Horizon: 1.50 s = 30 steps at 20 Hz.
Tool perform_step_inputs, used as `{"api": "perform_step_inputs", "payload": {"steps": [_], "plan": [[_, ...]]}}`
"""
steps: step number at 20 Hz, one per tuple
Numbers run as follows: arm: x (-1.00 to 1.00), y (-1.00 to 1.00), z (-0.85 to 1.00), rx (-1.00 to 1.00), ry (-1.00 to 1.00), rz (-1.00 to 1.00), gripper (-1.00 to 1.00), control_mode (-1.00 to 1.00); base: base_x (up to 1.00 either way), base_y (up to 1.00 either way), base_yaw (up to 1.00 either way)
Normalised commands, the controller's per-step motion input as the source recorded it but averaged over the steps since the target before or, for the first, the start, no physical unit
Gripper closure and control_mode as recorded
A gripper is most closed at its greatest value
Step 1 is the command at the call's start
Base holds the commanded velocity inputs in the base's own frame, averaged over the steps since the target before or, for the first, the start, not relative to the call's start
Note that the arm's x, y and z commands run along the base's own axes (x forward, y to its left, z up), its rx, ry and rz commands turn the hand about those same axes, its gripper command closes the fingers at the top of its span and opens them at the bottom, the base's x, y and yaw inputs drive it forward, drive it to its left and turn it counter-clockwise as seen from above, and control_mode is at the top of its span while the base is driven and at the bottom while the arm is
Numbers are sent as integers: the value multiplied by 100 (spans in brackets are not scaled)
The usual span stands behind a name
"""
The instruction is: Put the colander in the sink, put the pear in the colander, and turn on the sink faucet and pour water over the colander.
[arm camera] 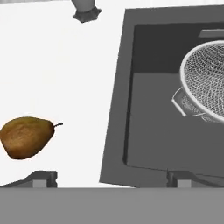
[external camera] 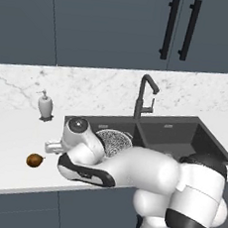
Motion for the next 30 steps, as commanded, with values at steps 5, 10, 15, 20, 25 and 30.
{"api": "perform_step_inputs", "payload": {"steps": [5, 10, 15, 20, 25, 30], "plan": [[0, 49, 30, 11, 17, -31, -100, -100, 0, 0, 0], [0, 43, 11, 10, 21, -26, -100, -100, 0, 0, 0], [0, 31, -4, 5, 24, -25, -100, -100, 0, 0, 0], [0, 32, -18, 2, 22, -24, -100, -100, 0, 0, 0], [2, 26, -34, 0, 20, -24, -100, -100, 0, 0, 0], [30, 16, -29, 0, 13, -23, -100, -100, 0, 0, 0]]}}
